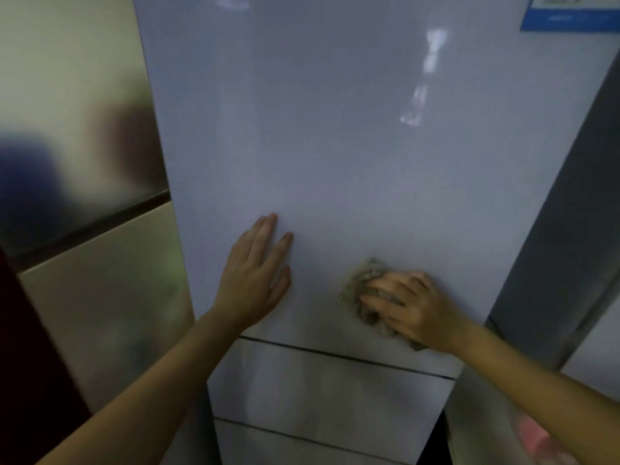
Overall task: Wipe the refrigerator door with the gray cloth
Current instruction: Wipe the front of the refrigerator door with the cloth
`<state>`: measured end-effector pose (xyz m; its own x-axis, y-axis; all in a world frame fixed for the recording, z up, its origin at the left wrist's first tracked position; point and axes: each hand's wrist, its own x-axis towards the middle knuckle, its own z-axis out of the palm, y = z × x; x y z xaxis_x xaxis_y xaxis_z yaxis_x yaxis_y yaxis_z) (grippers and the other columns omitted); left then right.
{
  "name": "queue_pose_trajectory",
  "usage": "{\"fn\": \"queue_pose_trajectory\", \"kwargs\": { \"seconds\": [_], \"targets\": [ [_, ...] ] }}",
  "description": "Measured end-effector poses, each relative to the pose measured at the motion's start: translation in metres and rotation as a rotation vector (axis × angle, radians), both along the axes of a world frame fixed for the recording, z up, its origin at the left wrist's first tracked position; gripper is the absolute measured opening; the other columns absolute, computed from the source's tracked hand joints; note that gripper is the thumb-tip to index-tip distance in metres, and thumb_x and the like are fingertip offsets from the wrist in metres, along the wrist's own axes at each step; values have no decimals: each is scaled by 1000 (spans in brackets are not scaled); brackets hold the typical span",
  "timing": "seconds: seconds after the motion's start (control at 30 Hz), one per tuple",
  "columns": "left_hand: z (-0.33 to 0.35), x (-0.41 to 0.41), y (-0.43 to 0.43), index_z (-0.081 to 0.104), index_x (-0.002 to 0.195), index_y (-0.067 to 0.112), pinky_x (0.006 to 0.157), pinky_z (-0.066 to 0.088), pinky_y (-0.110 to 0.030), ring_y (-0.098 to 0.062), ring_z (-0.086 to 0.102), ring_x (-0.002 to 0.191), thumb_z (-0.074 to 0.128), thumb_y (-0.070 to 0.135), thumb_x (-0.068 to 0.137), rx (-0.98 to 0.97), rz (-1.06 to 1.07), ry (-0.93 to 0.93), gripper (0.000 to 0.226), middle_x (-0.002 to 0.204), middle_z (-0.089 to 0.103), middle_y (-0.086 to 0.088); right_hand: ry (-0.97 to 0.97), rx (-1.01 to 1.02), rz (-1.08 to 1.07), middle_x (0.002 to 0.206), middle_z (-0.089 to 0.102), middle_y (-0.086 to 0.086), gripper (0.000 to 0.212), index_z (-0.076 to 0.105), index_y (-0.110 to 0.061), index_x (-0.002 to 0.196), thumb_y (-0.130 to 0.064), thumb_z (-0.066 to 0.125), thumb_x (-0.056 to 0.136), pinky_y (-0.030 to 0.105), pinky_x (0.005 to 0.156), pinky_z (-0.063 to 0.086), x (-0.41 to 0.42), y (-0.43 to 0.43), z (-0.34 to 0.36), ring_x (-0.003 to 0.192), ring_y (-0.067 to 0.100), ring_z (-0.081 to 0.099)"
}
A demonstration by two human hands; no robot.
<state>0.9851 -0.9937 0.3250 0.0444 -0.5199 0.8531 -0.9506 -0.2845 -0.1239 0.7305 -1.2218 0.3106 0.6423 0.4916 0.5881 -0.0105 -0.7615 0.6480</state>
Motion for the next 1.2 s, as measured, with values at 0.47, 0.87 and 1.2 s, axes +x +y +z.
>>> {"fn": "queue_pose_trajectory", "kwargs": {
  "seconds": [0.47, 0.87, 1.2],
  "targets": [
    [-9, -1, -14, 47, 147, 7, 116, 35, -51, -41, 31, 149, 53, 31, 98, -56, -5, 47, 54, 161, 30, -25, -218, 160, -126, 134, 61, 7, 43, 66, -18, 133, -23, 74, 91, 46, 91, 50, -7, 8, 33, 121, 29, 54],
    [-34, 14, -43, 47, 147, 6, 116, 28, -53, -41, 30, 149, 47, 37, 97, -271, -43, -52, 59, 160, 31, -24, -447, 197, -106, 134, 64, 10, 45, 67, -15, 131, -30, 74, 89, 46, 99, 46, 14, 5, -8, 124, 30, 56],
    [-46, 14, -55, 44, 148, 6, 120, 24, -54, -40, 30, 149, 43, 37, 99, -381, -94, -58, 58, 160, 32, -22, -463, 146, -183, 145, 53, 8, 53, 53, -18, 143, -32, 66, 93, 41, 105, 42, -10, -4, -78, 134, 27, 51]
  ]
}}
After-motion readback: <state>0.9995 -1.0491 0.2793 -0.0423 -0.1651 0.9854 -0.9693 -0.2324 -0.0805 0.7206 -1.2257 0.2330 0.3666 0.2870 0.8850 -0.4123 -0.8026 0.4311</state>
